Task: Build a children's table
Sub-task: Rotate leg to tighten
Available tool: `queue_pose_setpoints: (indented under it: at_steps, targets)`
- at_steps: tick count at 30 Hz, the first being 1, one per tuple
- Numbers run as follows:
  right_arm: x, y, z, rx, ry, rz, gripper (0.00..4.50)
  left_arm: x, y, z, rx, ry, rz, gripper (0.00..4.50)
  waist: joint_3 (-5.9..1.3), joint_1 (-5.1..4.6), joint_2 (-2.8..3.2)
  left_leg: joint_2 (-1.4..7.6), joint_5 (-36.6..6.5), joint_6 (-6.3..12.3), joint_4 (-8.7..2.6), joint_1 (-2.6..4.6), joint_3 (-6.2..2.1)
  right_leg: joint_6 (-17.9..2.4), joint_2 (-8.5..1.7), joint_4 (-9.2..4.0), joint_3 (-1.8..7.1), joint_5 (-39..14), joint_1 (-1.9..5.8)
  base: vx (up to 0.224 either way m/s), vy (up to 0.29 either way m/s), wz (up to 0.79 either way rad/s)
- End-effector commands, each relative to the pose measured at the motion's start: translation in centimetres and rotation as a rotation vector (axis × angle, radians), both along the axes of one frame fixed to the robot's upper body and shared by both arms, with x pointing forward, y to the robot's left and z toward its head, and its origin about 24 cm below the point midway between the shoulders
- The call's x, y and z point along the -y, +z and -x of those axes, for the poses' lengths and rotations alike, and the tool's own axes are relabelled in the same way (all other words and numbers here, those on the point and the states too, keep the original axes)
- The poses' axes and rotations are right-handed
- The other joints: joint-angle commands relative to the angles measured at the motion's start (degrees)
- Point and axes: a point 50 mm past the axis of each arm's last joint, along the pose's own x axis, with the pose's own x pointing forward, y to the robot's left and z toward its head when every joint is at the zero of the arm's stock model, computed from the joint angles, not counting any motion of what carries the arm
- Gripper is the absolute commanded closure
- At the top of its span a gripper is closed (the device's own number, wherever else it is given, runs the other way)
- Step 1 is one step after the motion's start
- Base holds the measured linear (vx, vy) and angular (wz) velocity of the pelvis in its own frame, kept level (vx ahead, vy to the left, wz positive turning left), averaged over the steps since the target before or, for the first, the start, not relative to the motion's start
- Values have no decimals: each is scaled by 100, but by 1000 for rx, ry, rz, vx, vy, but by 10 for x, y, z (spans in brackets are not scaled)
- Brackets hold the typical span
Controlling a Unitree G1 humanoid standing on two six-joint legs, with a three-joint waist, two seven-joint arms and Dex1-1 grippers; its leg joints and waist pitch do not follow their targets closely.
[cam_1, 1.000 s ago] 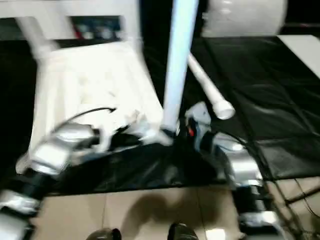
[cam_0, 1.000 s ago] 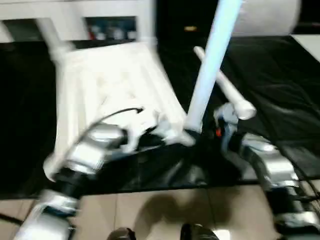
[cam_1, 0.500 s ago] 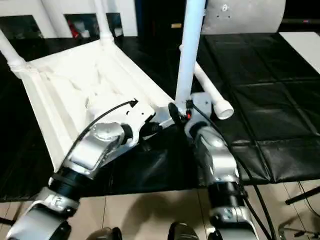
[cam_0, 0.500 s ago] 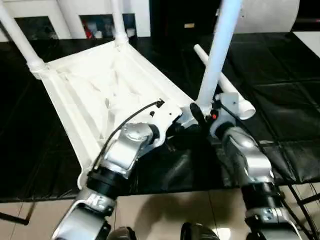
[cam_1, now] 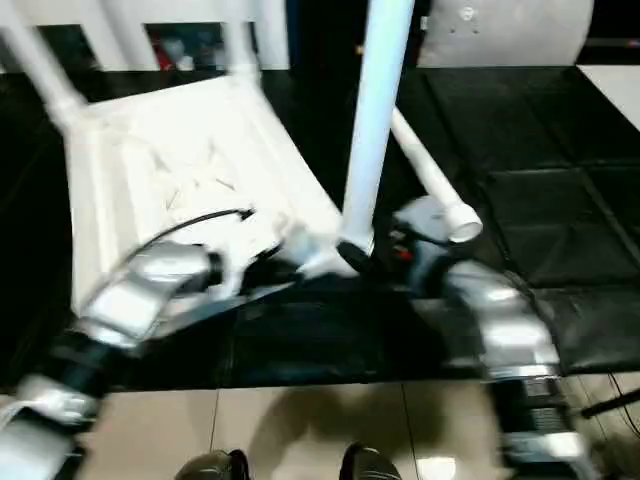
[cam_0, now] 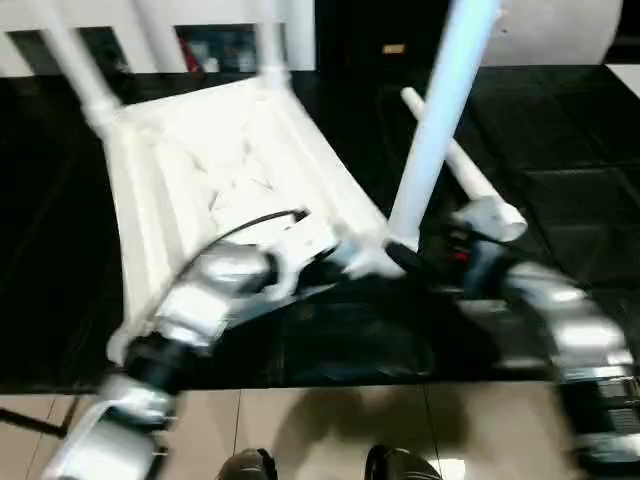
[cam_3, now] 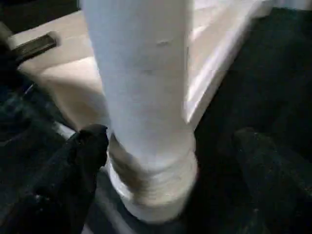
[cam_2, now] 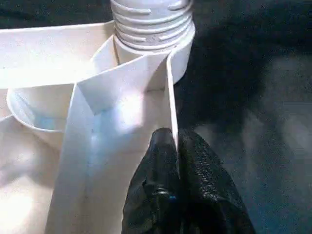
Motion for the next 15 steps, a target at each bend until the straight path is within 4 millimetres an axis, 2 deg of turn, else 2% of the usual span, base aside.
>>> queue_pose_setpoints:
  at_steps: [1, 3, 4, 5, 6, 8, 11, 12, 13, 15]
  targets:
    - [-8, 5, 3, 19, 141, 38, 5, 5, -5, 13, -49, -181, -32, 450, -396, -12, -73, 230, -364, 964, -305, 23, -24, -1528, -340, -297, 332, -529, 389, 0, 0, 0]
    - [-9, 5, 4, 21, 178, 60, 5, 3, -4, 14, -59, -211, -43, 450, -399, 6, -57, 239, -344, 964, -303, 28, -26, -1549, -340, -283, 327, -548, 382, 0, 0, 0]
    - [-10, 6, 6, 23, 233, 86, 5, 0, -3, 17, -66, -263, -52, 450, -397, 17, -79, 243, -375, 958, -306, 33, -24, -1547, -343, -287, 326, -613, 377, 0, 0, 0]
    - [-10, 5, 6, 22, 238, 87, 5, 0, -3, 17, -67, -266, -54, 450, -398, 28, -73, 243, -366, 954, -304, 33, -25, -1547, -347, -283, 329, -618, 380, 0, 0, 0]
    - [-12, 5, 10, 6, 327, 112, 5, -5, -3, 21, -84, -326, -86, 450, -396, 42, -62, 252, -361, 948, -306, 42, -27, -1560, -343, -276, 330, -619, 372, 0, 0, 0]
    - [-16, 5, 10, -2, 392, 120, 5, -9, -2, 24, -97, -386, -113, 450, -386, 53, -94, 253, -414, 943, -310, 31, -23, -1563, -348, -277, 330, -684, 369, 0, 0, 0]
    - [-20, 4, 9, -19, 456, 119, 5, -10, -1, 27, -112, -449, -131, 450, -365, 75, -93, 269, -556, 834, -320, 48, -19, -1555, -362, -290, 346, -886, 354, 0, 0, 0]
    - [-20, 4, 9, -19, 457, 119, 22, -10, -1, 27, -112, -450, -131, 450, -360, 86, -90, 272, -564, 814, -323, 46, -21, -1554, -362, -291, 350, -906, 354, 0, 0, 0]
    - [-22, 3, 9, -29, 486, 125, 33, -9, -1, 28, -108, -474, -141, 450, -359, 99, -114, 271, -561, 791, -325, 45, -24, -1546, -363, -281, 350, -913, 353, 0, 0, 0]
    - [-24, 3, 9, -35, 509, 130, 44, -8, 0, 27, -101, -482, -145, 450, -350, 103, -111, 272, -578, 754, -329, 45, -23, -1538, -365, -286, 356, -918, 354, 0, 0, 0]
